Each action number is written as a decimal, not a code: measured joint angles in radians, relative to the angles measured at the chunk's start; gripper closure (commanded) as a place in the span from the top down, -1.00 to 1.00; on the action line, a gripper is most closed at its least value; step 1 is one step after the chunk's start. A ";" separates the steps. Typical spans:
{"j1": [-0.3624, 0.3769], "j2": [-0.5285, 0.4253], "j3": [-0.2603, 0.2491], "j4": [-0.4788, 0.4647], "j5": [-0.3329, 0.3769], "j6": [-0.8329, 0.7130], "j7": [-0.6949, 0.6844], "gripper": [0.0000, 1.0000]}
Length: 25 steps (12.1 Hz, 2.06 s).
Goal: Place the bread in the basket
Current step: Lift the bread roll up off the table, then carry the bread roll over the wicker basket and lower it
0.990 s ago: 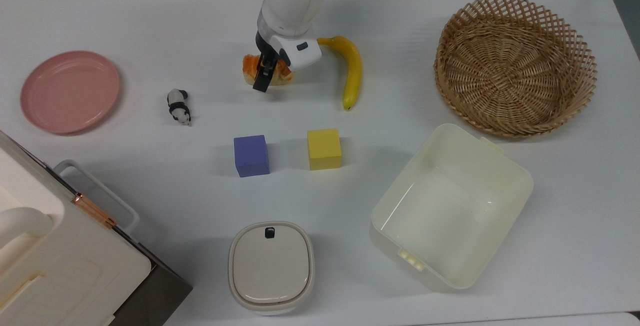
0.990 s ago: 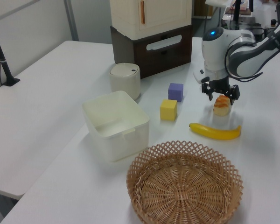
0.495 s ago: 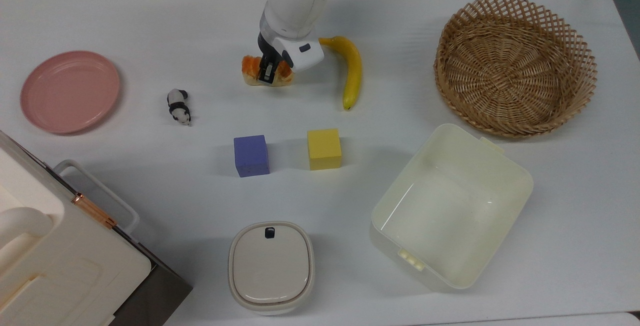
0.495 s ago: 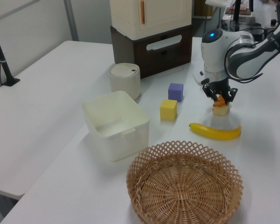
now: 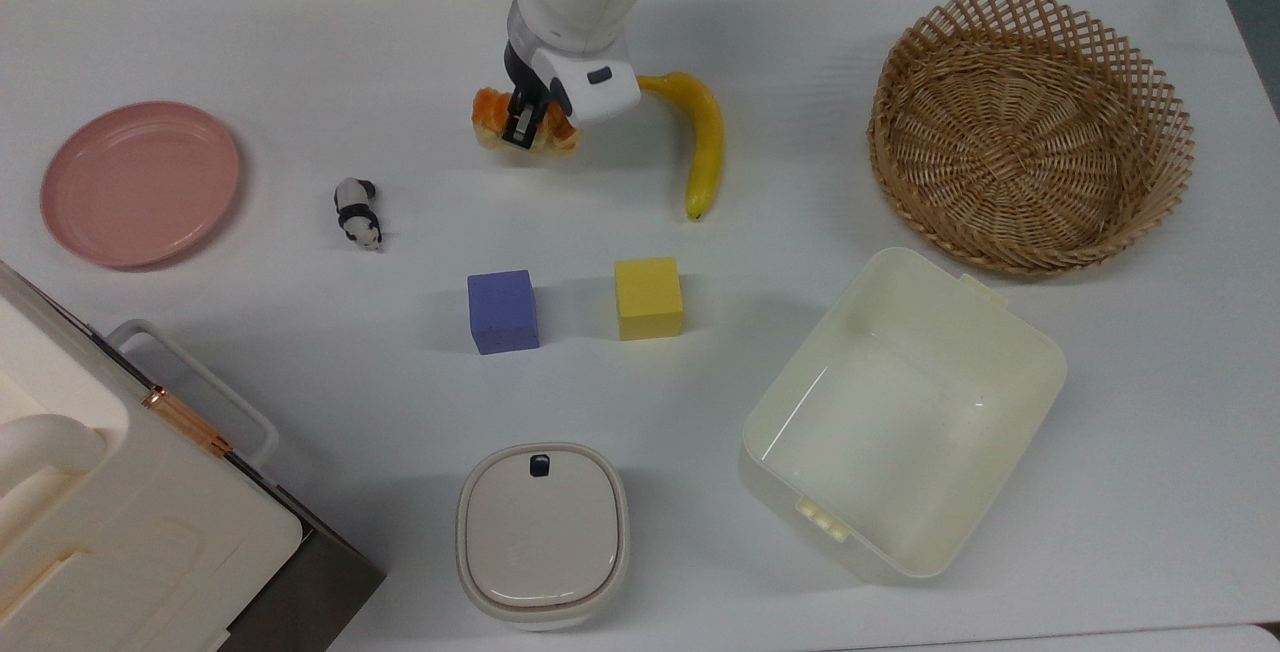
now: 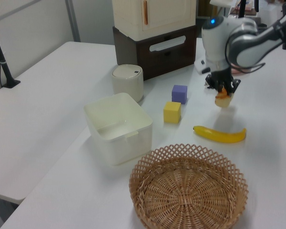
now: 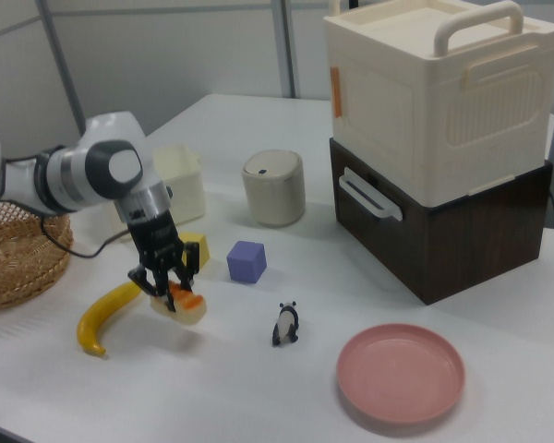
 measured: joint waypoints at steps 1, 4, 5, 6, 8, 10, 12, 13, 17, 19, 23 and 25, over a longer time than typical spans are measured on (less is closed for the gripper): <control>0.000 -0.005 0.000 0.026 0.027 -0.029 0.021 -0.26; 0.000 -0.013 -0.001 0.125 0.135 -0.126 0.222 -0.26; -0.001 -0.014 -0.001 0.140 0.170 -0.129 0.300 -0.26; -0.002 -0.016 -0.002 0.158 0.211 -0.129 0.410 -0.26; -0.006 -0.018 -0.003 0.185 0.255 -0.128 0.585 -0.26; -0.017 -0.024 -0.011 0.229 0.312 -0.127 0.770 -0.26; -0.050 -0.028 -0.014 0.275 0.338 -0.126 0.936 -0.24; -0.061 -0.029 -0.015 0.298 0.340 -0.126 1.022 -0.24; -0.028 -0.029 -0.001 0.338 0.348 -0.126 1.183 -0.24; 0.046 -0.027 0.003 0.352 0.350 -0.126 1.276 -0.23; 0.273 -0.018 0.016 0.394 0.350 -0.126 1.429 -0.13; 0.393 -0.004 0.017 0.396 0.350 -0.126 1.446 0.14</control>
